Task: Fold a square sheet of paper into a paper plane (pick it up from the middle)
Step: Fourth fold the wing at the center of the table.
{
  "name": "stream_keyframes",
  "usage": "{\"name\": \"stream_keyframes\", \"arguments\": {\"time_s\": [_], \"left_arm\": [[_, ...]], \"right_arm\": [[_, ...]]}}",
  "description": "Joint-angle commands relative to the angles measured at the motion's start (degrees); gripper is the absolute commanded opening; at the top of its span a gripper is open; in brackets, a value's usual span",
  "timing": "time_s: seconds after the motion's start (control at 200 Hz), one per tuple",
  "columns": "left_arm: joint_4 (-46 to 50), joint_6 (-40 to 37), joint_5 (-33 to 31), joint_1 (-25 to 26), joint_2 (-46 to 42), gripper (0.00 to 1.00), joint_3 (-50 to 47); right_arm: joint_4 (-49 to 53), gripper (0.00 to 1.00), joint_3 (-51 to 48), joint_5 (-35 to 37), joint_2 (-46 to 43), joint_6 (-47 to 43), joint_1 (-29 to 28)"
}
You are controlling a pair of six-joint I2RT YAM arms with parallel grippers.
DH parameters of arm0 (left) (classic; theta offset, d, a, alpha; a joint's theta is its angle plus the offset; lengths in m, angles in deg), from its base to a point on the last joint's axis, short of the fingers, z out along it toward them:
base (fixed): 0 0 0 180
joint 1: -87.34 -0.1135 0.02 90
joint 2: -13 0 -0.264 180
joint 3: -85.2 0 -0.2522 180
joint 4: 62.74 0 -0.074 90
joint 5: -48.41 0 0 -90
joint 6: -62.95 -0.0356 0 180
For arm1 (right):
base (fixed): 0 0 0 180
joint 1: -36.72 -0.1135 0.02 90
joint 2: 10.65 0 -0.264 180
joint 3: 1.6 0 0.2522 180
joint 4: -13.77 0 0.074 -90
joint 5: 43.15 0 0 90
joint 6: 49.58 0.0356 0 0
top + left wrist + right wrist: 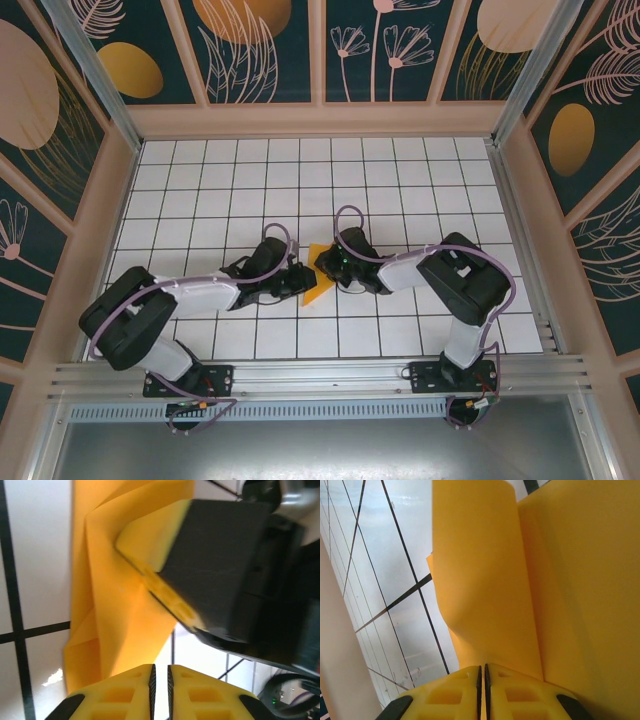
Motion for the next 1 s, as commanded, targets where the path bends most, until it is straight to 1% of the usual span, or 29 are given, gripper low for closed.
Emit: {"name": "stream_keyframes", "arguments": {"time_s": [0.0, 0.125, 0.24, 0.41, 0.475, 0.636, 0.781, 0.861, 0.931, 0.991], "left_arm": [[-3.22, 1.07, -1.18, -0.10, 2.54, 0.18, -0.55], [-1.99, 0.66, -2.71, -0.17, 4.47, 0.17, -1.06], [-1.20, 1.11, -3.16, -0.02, 4.50, 0.15, -3.95], [-2.31, -0.01, -1.16, -0.01, 5.58, 0.13, -7.82], [-2.55, -0.68, 0.06, 0.08, 6.33, 0.12, -8.27], [-1.90, -1.43, 0.00, 0.09, 7.03, 0.11, -8.65], [-2.55, -2.29, 1.52, 0.17, 7.37, 0.12, -7.54], [-2.73, -2.77, 2.07, 0.24, 7.47, 0.12, -7.00], [-1.70, -3.02, 1.63, 0.26, 7.65, 0.12, -6.57], [-1.08, -3.09, 1.40, 0.22, 7.84, 0.12, -6.37]], "right_arm": [[8.36, 0.15, -0.90, -0.86, 2.60, -0.56, -1.35], [8.79, 0.15, -0.44, -1.04, 2.47, -1.52, -1.30], [9.62, 0.16, 0.11, -0.52, 1.37, -3.56, -0.92], [10.94, 0.17, 3.00, -2.12, 0.19, -9.74, 0.66], [10.75, 0.18, 3.98, -4.01, -0.66, -12.69, 1.71], [10.68, 0.19, 5.16, -7.44, -5.54, -19.50, 4.26], [11.30, 0.13, 5.32, -10.63, -8.43, -24.05, 4.81], [10.42, 0.08, 5.09, -13.21, -7.56, -24.21, 4.31], [8.96, 0.02, 4.99, -14.96, -5.88, -24.05, 3.03], [8.44, 0.00, 5.09, -14.49, -4.49, -23.22, 1.99]]}}
